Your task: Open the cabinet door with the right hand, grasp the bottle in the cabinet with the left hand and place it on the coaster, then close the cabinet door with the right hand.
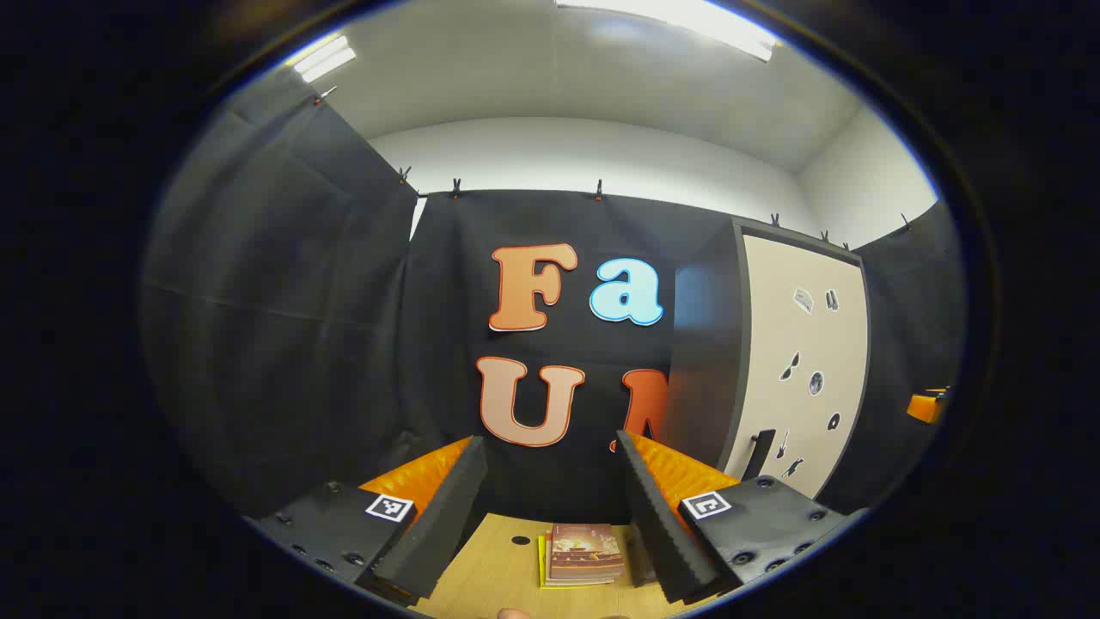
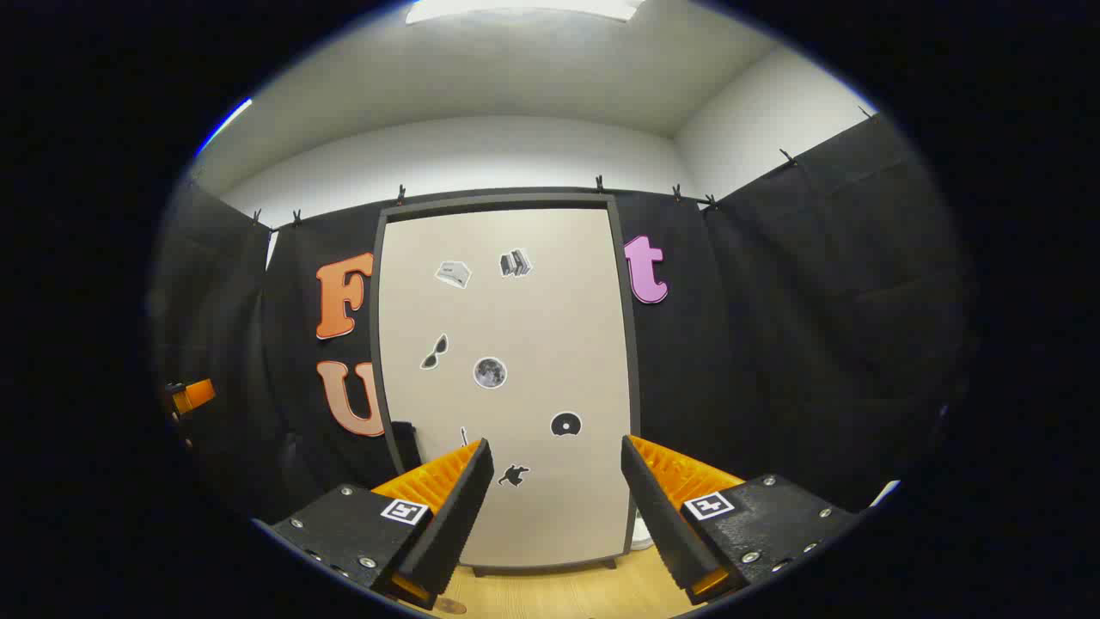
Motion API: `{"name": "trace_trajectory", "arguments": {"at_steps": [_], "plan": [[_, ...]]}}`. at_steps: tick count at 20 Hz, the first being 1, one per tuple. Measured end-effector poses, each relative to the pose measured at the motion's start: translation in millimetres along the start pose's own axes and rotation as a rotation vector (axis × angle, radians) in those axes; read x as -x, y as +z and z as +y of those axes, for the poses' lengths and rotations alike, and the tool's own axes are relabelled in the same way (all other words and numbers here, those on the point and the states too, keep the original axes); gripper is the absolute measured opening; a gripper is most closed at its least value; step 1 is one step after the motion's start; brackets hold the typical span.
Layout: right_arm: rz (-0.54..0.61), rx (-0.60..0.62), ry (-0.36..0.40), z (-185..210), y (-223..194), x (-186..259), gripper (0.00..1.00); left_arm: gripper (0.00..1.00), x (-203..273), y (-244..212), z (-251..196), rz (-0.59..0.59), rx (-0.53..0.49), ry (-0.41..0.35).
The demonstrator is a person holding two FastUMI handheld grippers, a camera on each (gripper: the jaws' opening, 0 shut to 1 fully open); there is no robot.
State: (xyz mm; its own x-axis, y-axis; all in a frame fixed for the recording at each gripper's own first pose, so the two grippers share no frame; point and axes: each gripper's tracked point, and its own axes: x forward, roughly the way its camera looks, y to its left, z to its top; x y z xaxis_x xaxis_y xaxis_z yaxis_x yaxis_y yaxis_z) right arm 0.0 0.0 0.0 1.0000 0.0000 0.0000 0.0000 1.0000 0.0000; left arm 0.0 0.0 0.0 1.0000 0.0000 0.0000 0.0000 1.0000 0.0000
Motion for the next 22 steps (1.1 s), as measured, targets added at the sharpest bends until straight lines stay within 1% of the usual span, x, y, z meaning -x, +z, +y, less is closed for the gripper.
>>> {"name": "trace_trajectory", "arguments": {"at_steps": [1,8,20,22], "plan": [[-0.001,0.003,-0.007,-2.0,0.7,-0.3,0.93,0.98,-0.4,0.2,-0.6,0.000,0.000,-0.002],[-0.010,0.010,-0.011,-2.8,3.8,0.9,0.93,0.95,2.7,1.6,1.7,-0.004,-0.001,-0.001],[-0.006,0.024,-0.018,-2.5,2.0,0.9,0.93,0.95,1.1,4.4,-0.3,-0.009,-0.015,-0.003],[-0.002,0.026,-0.017,-1.6,-0.3,-0.2,0.93,0.98,1.2,3.6,0.0,-0.007,-0.016,-0.005]]}}
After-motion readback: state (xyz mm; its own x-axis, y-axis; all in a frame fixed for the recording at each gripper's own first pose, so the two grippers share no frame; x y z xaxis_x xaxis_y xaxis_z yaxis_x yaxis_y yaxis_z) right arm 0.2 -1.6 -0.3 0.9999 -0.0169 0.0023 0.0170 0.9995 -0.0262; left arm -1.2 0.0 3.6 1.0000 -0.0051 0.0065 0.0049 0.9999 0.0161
